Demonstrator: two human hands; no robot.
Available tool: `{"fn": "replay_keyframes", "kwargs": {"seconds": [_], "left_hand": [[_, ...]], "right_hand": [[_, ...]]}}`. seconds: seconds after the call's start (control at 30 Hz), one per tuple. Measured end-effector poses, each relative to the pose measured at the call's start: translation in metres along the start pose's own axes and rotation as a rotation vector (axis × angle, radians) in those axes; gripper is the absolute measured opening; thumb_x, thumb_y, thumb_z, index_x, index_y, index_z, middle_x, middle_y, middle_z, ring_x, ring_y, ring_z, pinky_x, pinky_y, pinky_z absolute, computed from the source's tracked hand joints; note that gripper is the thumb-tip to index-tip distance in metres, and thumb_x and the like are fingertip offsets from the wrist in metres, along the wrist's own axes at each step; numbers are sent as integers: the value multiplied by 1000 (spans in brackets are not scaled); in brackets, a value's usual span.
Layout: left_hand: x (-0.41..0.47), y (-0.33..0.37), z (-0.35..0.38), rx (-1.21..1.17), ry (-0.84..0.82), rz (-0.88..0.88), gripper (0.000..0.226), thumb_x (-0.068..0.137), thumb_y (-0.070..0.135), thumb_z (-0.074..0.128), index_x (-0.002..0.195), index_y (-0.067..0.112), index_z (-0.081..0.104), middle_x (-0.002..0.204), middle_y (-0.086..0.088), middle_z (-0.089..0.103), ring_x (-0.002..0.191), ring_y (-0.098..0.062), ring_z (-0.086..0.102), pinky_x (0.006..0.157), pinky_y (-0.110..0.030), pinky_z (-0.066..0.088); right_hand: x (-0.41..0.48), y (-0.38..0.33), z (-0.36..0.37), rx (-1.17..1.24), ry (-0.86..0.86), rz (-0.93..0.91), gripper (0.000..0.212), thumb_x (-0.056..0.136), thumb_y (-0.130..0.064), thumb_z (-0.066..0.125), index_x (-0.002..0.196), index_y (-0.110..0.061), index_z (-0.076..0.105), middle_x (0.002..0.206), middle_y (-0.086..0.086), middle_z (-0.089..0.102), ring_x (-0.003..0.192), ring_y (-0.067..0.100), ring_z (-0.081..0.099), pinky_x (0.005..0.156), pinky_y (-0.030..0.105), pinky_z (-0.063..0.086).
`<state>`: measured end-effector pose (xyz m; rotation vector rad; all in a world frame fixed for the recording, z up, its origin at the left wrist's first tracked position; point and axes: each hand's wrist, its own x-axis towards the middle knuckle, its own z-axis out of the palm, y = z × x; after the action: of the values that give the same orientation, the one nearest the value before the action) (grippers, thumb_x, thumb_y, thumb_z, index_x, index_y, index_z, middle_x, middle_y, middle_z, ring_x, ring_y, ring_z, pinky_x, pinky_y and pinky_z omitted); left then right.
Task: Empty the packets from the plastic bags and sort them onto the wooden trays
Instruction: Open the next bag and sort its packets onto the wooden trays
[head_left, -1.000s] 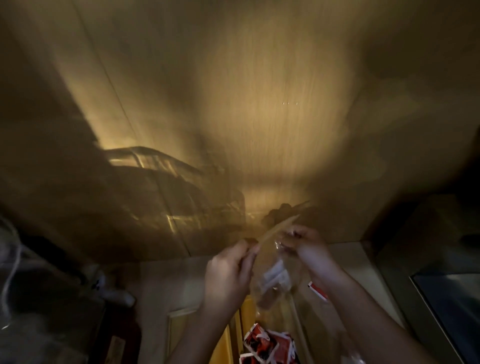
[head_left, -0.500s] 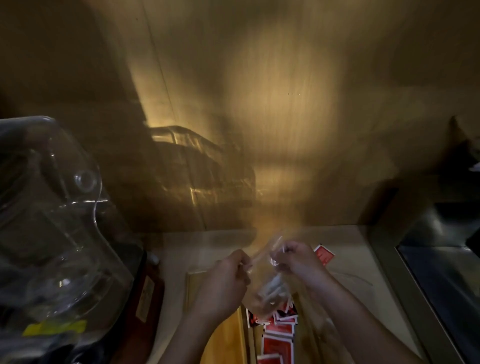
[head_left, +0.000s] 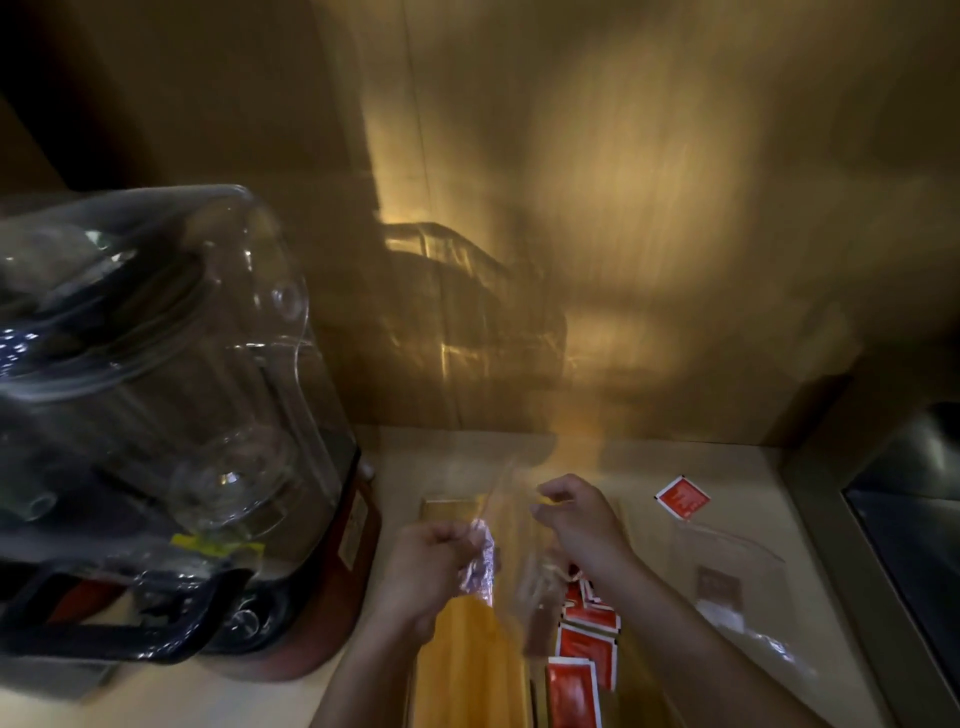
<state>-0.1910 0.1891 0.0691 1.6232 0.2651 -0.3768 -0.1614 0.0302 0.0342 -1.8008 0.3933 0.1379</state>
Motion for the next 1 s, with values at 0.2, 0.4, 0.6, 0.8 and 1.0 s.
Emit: {"fn": "replay_keyframes", "kwargs": {"seconds": [0.2,0.4,0.6,0.8,1.0], "left_hand": [[-8,-13,-11,-7,115,9,25,86,4,61,63,-2,67,53,-10,61,47,-14,54,49,-22,45],[-10,-36,-12,68,303,-10,16,84,7,64,76,-6,66,62,-8,62,53,-15,54,46,-23,44],[-14,-46,-8,38,285,-9,27,80,3,66,56,10,56,54,-6,59,51,-16,54,49,-26,44],[-16,-54,-2,4,175,-22,34,72,1,75,52,13,50,58,-8,59,55,-19,55,47,-24,42],[-20,-52,-13,-1,31,-44,18,72,11,77,68,14,59,61,1,61,57,-11,59,53,-21,45]], "right_hand": [[-15,-11,22,7,-71,-40,17,82,-10,63,68,-18,60,78,6,62,77,21,58,73,31,42],[-41,-12,39,-18,-356,58,19,88,-20,59,71,-12,59,66,4,59,53,8,55,47,18,43],[-50,-8,43,4,-421,127,24,84,-33,63,79,-10,65,67,2,62,59,10,59,51,24,51],[-50,-4,40,-38,-431,148,13,83,-17,61,73,-9,64,62,4,63,58,16,62,52,30,54],[-49,-6,31,3,-542,242,19,83,2,49,88,5,67,93,29,68,76,33,68,58,39,59]]}}
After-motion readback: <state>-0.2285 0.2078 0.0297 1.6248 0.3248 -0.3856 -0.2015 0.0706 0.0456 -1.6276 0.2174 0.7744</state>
